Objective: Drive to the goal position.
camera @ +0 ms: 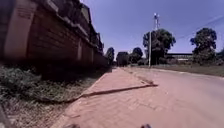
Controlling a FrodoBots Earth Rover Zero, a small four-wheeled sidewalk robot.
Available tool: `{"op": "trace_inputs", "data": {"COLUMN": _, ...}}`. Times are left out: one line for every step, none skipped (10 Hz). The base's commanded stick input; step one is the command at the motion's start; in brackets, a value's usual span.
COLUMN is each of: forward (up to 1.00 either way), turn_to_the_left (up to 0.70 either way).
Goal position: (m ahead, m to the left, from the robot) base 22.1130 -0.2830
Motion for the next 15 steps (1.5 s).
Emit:
{"op": "trace_inputs", "data": {"forward": 0.30, "turn_to_the_left": 0.00}}
{"op": "trace_inputs", "data": {"forward": 0.30, "turn_to_the_left": 0.00}}
{"op": "trace_inputs", "data": {"forward": 0.30, "turn_to_the_left": 0.00}}
{"op": "trace_inputs", "data": {"forward": 0.30, "turn_to_the_left": 0.00}}
{"op": "trace_inputs", "data": {"forward": 0.30, "turn_to_the_left": 0.00}}
{"op": "trace_inputs", "data": {"forward": 0.30, "turn_to_the_left": 0.00}}
{"op": "trace_inputs", "data": {"forward": 0.30, "turn_to_the_left": 0.00}}
{"op": "trace_inputs", "data": {"forward": 0.30, "turn_to_the_left": 0.00}}
{"op": "trace_inputs", "data": {"forward": 0.30, "turn_to_the_left": 0.00}}
{"op": "trace_inputs", "data": {"forward": 0.30, "turn_to_the_left": 0.00}}
{"op": "trace_inputs", "data": {"forward": 0.30, "turn_to_the_left": 0.00}}
{"op": "trace_inputs", "data": {"forward": 0.30, "turn_to_the_left": 0.00}}
{"op": "trace_inputs", "data": {"forward": 0.30, "turn_to_the_left": 0.00}}
{"op": "trace_inputs", "data": {"forward": 0.30, "turn_to_the_left": 0.00}}
{"op": "trace_inputs", "data": {"forward": 0.30, "turn_to_the_left": 0.00}}
